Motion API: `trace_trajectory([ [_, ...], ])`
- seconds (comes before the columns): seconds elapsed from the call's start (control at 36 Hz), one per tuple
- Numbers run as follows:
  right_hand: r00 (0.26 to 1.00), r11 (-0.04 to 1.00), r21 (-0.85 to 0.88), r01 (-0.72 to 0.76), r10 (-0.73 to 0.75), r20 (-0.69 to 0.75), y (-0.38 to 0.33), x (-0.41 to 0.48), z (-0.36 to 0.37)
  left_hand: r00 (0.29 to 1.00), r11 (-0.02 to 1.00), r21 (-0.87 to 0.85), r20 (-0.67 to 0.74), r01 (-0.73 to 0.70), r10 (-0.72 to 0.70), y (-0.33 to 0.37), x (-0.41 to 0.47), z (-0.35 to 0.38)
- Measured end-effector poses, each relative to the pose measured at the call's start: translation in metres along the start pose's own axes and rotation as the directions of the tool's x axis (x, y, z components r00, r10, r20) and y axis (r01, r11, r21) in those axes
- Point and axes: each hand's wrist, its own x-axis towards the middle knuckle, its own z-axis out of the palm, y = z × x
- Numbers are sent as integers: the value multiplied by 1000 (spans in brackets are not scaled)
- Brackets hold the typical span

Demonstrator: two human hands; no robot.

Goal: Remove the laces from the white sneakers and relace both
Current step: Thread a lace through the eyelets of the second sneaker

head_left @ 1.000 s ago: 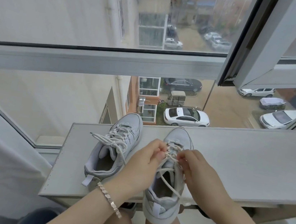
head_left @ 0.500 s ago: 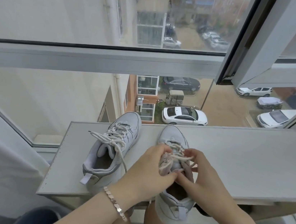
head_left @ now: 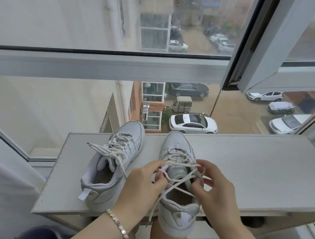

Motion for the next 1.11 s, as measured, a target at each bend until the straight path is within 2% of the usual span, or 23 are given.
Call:
trace_trajectory([
  [0.14,991,988,-82,128,-125,48,-9,6,-3,994,983,153,16,-106,104,5,3,-1],
  [0.28,988,983,-107,146,-141,55,-16,12,-8,993,976,186,52,-111,103,5,6,3],
  [0.44,995,991,-96,93,-96,-31,-19,12,-13,982,995,10,163,-101,98,1,9,13],
  [0.53,995,994,-62,86,-89,-38,-22,9,-15,986,995,-90,156,-43,57,-3,11,15],
  [0.69,995,1000,5,-7,8,-95,-22,7,-14,987,990,-137,155,-19,40,-9,14,15],
  [0.81,982,994,-104,-35,15,-186,-18,-1,-11,989,990,-141,144,-17,37,-11,15,16],
  [0.94,998,947,-317,58,-67,-17,-18,-4,-6,992,984,-176,122,-13,35,-11,14,18],
  [1.11,992,857,-500,127,-120,47,-25,-1,5,991,981,-192,133,-9,35,-10,14,20],
])
